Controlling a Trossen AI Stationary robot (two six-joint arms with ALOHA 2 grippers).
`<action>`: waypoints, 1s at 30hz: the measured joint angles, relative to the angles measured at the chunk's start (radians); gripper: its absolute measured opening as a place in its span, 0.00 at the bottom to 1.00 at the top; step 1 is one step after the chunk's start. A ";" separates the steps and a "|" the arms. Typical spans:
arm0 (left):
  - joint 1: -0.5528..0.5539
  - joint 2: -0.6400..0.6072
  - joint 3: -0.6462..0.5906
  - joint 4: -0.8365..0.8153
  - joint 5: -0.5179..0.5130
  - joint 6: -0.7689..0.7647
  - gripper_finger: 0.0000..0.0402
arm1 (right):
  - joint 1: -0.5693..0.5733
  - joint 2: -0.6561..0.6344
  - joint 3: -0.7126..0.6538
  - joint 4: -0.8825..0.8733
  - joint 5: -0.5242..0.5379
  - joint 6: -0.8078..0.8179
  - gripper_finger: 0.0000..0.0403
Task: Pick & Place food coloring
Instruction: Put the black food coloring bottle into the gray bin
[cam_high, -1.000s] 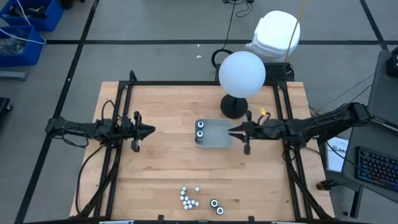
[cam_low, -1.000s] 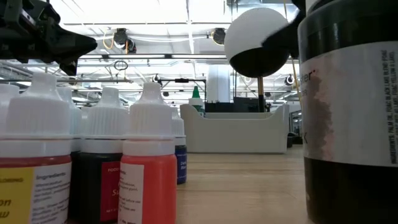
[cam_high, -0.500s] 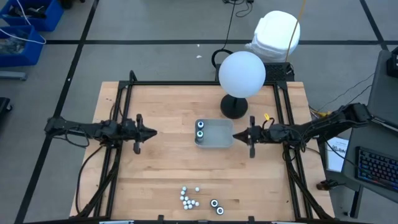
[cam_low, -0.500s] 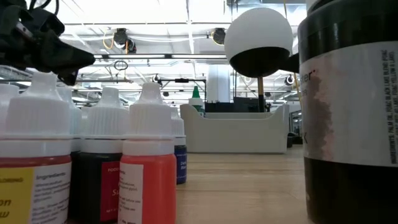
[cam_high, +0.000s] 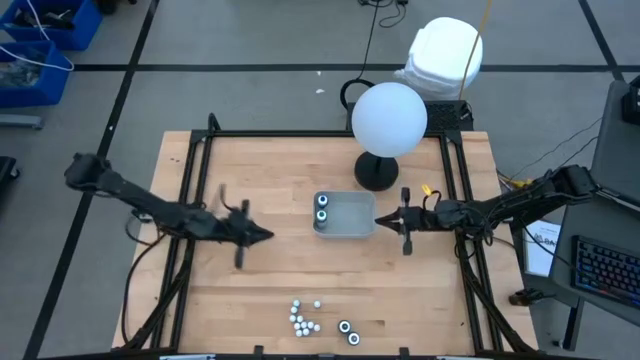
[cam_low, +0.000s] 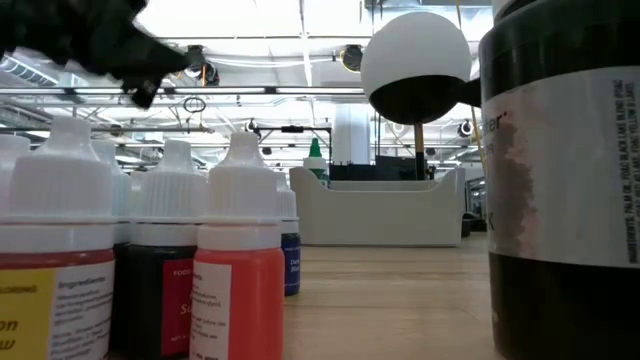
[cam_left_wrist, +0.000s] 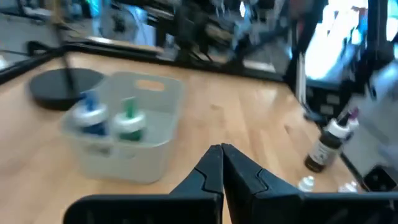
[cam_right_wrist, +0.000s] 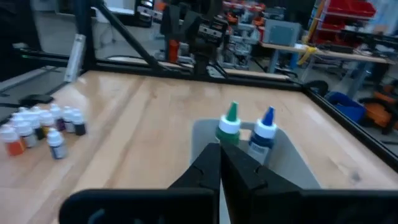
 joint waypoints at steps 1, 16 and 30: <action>-0.020 0.073 0.068 -0.024 0.000 0.029 0.01 | 0.000 0.000 0.000 0.007 -0.001 -0.001 0.00; -0.129 0.746 0.833 -0.288 0.090 0.149 0.44 | 0.052 0.000 0.001 0.043 -0.003 0.029 0.00; -0.104 1.031 1.040 -0.291 0.257 0.147 0.73 | 0.098 0.001 0.001 0.020 -0.003 0.004 0.00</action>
